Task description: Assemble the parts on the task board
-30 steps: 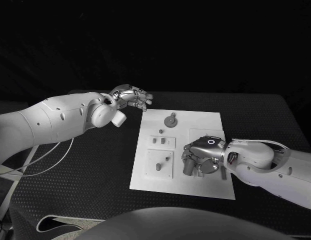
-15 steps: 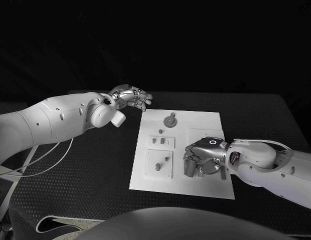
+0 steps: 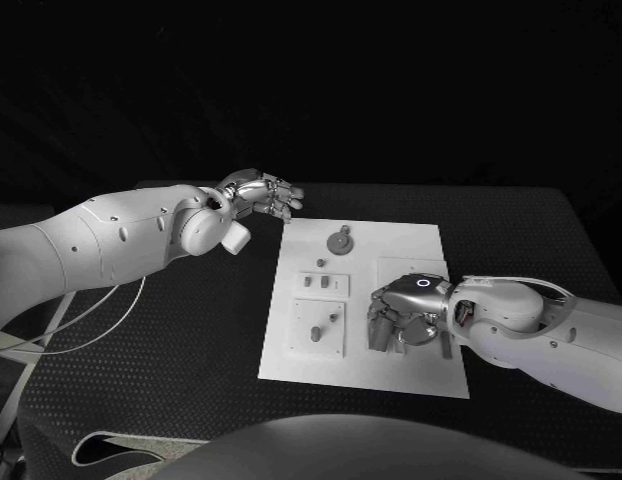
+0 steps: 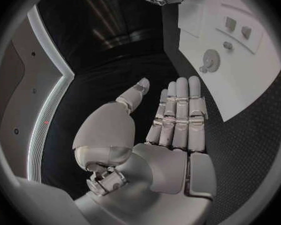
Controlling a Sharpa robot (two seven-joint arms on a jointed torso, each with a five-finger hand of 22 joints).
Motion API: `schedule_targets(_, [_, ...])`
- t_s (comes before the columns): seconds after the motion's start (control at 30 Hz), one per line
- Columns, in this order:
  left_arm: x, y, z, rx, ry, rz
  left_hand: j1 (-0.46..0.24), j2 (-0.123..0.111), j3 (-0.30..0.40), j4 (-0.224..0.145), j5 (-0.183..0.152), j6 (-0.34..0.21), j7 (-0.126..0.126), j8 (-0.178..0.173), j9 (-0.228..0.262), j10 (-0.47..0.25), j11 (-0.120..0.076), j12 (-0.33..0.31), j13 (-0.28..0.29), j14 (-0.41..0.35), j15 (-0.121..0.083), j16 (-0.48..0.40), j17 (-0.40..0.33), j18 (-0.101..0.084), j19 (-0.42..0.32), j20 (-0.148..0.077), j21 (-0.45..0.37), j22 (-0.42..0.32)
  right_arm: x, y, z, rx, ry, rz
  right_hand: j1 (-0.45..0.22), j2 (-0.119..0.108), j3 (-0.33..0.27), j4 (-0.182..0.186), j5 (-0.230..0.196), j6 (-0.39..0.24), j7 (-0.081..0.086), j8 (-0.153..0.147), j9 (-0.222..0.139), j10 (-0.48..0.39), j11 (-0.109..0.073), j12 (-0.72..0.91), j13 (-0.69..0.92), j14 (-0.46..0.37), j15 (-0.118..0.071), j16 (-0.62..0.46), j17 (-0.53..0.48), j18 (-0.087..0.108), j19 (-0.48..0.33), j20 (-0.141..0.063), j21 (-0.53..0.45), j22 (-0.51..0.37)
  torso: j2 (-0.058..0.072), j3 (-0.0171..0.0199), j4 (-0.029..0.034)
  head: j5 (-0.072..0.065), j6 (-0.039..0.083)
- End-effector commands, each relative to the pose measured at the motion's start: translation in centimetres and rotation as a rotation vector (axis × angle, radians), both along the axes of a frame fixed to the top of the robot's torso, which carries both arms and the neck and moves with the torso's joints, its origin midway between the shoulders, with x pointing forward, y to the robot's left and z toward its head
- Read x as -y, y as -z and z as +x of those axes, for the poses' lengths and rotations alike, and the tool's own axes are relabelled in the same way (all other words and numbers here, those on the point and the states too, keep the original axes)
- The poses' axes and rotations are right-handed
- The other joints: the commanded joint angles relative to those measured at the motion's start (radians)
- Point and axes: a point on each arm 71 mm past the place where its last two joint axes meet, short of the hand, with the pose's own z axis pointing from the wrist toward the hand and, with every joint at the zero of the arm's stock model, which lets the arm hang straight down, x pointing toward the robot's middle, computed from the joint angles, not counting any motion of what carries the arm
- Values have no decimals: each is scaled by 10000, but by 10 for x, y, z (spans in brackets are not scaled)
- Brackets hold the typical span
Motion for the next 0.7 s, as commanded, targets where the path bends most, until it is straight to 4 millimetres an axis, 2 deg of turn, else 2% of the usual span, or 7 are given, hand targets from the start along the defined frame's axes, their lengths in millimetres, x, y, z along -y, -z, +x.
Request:
schedule_targets(0.03, [1, -1, 0, 72, 28, -29, -55, -33, -41, 43, -1, -70, -14, 9, -16, -62, 21, -44, -13, 7, 75, -69, 18, 101, -13, 12, -48, 13, -1, 3, -2, -158, -171, -63, -40, 84, 58, 2, -41, 525, -239, 32, 11, -61, -2, 47, 8, -49, 5, 256, 16, -20, -63, 24, 38, 207, 4, 4, -5, 13, 1])
schedule_targets(0.17, [2, -1, 0, 66, 63, -44, -55, -33, -40, 44, -1, -71, -14, 10, -16, -63, 21, -45, -14, 6, 76, -70, 19, 102, -14, 12, -48, 13, -1, 4, -2, -205, -170, -101, -44, 85, 60, 2, -41, 521, -238, 30, 11, -63, -1, 47, 9, -50, 6, 256, 17, -20, -66, 24, 40, 207, -3, -7, -1, 6, 1])
schedule_targets(0.57, [1, -1, 0, 73, 48, -34, -48, -34, -37, 45, -1, -79, -11, 11, -17, -69, 23, -47, -15, 4, 77, -77, 27, 102, -15, 13, -52, 15, -4, 8, -2, -218, -157, -2, -77, 90, 80, -1, -40, 455, -222, 1, 7, -93, 9, 41, 13, -77, 15, 252, 23, -20, -105, 26, 46, 204, -1, 1, -12, 35, 1])
schedule_targets(0.63, [1, -1, 0, 76, 46, -31, -47, -35, -37, 44, -1, -80, -11, 11, -18, -69, 23, -47, -15, 4, 77, -78, 28, 103, -15, 13, -52, 15, -4, 7, -2, -180, -136, 25, -91, -6, 95, -2, -41, 113, -166, -190, -73, -148, 27, 33, 20, -121, 29, 250, 32, -20, -144, 25, 67, 200, -3, 0, -11, 35, 1])
schedule_targets(0.7, [1, -1, 0, 72, 48, -30, -46, -35, -36, 45, -1, -81, -11, 12, -18, -70, 23, -47, -15, 4, 77, -79, 29, 103, -15, 13, -53, 15, -4, 7, -1, -143, -106, 42, -89, -120, 89, -1, -43, -268, -178, -401, -180, -200, 47, 26, 27, -160, 40, 246, 37, -20, -179, 29, 75, 193, -5, -1, -11, 34, 1])
